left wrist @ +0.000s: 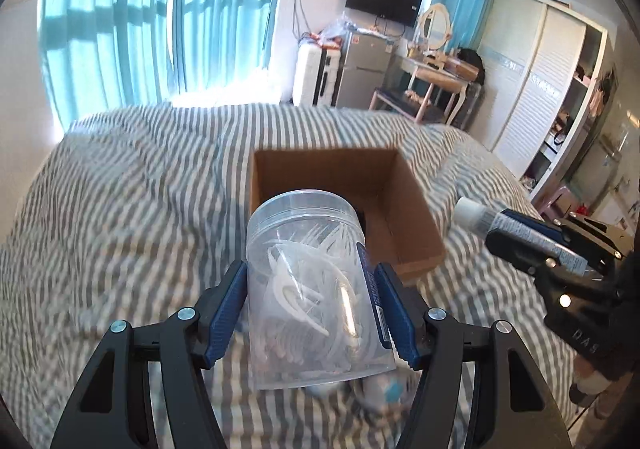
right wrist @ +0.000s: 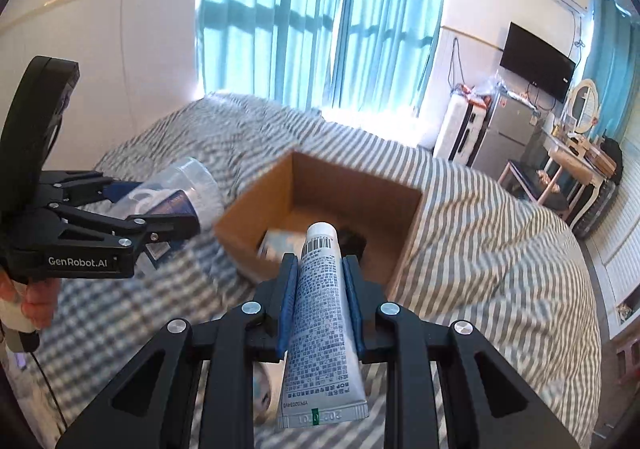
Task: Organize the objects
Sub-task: 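Carry the jar and tube into the box and open both tools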
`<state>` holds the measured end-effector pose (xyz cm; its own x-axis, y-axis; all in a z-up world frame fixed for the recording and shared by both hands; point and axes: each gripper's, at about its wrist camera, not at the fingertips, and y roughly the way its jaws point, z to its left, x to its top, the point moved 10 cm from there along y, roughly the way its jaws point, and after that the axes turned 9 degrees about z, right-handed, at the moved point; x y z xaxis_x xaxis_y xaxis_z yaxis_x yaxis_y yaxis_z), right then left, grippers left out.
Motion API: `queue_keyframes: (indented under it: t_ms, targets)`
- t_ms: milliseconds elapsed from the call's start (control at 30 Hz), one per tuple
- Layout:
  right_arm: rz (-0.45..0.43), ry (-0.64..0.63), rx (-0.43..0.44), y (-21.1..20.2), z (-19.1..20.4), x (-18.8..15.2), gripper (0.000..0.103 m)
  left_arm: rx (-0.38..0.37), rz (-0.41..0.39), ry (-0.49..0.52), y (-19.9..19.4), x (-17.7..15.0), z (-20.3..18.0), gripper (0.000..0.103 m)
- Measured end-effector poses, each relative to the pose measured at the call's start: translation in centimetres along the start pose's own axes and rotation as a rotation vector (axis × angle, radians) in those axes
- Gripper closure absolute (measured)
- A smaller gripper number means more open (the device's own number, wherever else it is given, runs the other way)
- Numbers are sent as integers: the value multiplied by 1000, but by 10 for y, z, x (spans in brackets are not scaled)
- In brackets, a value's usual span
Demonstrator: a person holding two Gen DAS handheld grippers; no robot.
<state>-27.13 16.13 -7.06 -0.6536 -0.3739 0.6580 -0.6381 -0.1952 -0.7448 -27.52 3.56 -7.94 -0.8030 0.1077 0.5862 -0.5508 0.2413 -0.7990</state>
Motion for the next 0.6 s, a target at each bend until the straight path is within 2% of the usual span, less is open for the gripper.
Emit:
queue_keyframes:
  t_ms: [200,333,467,600]
  targets:
    - [-8,15,7,36,-23,46,81,29,-22,40,30,53,-3,37]
    - [15,33,-2,72,-41,66,81,51,-5,74,65,70,1,37]
    - [67,61,-1,117,-57,73,81,38,33,79,105,78,4,37]
    - [118,87,3,155,-68,64,81,25,69,81,139,82,9,37]
